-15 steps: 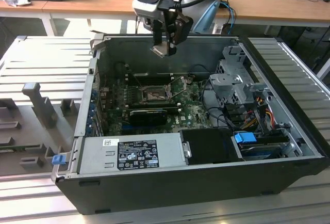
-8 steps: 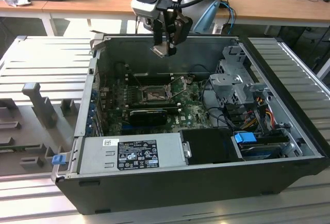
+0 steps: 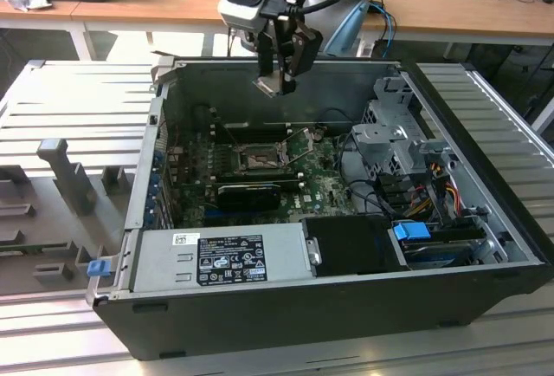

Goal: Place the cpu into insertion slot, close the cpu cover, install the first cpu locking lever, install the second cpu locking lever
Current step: 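Place the cpu into insertion slot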

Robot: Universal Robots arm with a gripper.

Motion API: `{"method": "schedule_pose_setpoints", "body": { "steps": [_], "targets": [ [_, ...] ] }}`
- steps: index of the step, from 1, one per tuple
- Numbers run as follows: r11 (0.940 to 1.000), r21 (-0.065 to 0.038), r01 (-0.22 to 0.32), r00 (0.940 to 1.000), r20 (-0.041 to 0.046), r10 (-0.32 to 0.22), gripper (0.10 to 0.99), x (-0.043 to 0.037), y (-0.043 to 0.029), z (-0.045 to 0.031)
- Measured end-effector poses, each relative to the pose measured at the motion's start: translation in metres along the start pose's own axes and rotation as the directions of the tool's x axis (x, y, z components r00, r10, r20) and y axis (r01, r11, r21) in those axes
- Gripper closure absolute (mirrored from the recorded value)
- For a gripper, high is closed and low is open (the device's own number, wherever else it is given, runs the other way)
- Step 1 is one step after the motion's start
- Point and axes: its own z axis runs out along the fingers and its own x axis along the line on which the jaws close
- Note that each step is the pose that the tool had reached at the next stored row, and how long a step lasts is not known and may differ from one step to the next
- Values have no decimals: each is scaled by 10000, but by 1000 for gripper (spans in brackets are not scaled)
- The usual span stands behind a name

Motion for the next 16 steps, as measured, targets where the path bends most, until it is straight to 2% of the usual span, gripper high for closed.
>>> {"method": "schedule_pose_setpoints", "body": {
  "steps": [6, 8, 16],
  "targets": [
    [9966, -3, -827, 9965, 99, 827, 557, 0, -1, 15],
    [9921, -15, -1252, 9920, 135, 1252, 557, 0, -1, 17],
    [9861, -29, -1663, 9859, 170, 1663, 557, 0, -1, 18]
  ]
}}
